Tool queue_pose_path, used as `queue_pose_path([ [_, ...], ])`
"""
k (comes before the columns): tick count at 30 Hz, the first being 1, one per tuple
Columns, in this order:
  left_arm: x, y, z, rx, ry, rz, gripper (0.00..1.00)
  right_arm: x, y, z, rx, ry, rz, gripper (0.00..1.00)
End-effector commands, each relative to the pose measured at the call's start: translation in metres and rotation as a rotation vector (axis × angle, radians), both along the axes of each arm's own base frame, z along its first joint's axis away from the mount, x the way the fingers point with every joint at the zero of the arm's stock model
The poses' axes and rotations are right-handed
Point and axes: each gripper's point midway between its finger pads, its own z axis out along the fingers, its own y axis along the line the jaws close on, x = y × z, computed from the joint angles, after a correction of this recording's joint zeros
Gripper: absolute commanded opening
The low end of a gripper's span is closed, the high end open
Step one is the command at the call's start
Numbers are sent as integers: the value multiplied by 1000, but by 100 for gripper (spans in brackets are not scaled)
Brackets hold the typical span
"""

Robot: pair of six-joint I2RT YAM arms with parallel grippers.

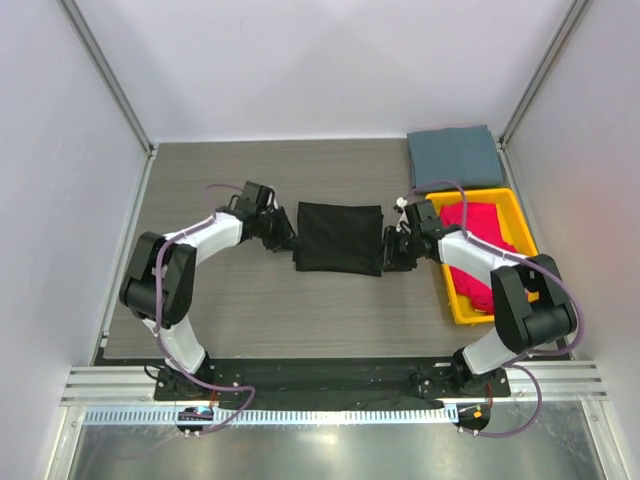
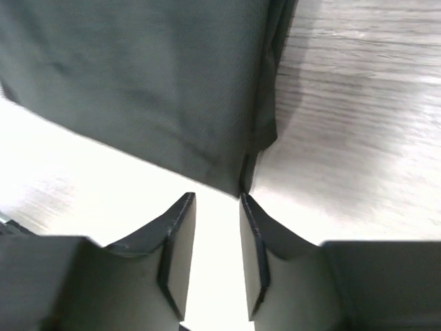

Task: Fold and stack the t-shirts
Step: Fold the tshirt

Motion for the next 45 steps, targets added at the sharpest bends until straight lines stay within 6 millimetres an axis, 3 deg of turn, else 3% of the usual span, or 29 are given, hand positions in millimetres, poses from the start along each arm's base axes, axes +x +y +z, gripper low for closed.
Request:
queue_pose_path([
  [1, 35, 5, 41, 42, -130, 13, 27, 12, -1, 38, -4, -97, 10, 39],
  [4, 50, 3, 40, 84, -149, -26, 27, 27, -6, 50, -32, -132, -3, 43],
  [5, 63, -1, 52, 74, -182, -40, 27, 37, -6, 57, -39, -153, -9, 43],
  [7, 73, 0, 41, 109, -165, -67, 26, 50, -14, 49, -89, -147, -32, 43],
  [8, 82, -4, 49, 102, -190, -77, 26, 61, -12, 56, -86, -168, -32, 43],
  [10, 88, -7, 39, 99, -174, -97, 24, 71, -10, 60, -79, -176, -25, 42],
  [14, 102, -19, 41, 52, -177, -121, 24, 101, -3, 76, -74, -222, -24, 38],
  [17, 110, -22, 46, 55, -182, -120, 24, 113, -1, 81, -78, -238, -16, 31],
  [22, 114, -21, 56, 56, -196, -122, 24, 120, -1, 63, -107, -196, -6, 25],
  [29, 112, -18, 73, 71, -206, -150, 24, 126, 3, 66, -91, -203, 7, 20],
  [34, 104, -31, 82, -12, -208, -201, 23, 129, -1, 69, -114, -211, 10, 17],
  [38, 107, -33, 65, -18, -180, -213, 20, 134, -9, 65, -111, -199, -3, 8],
  [45, 121, -34, 40, -2, -151, -212, 20, 145, -2, 60, -82, -186, 11, 6],
])
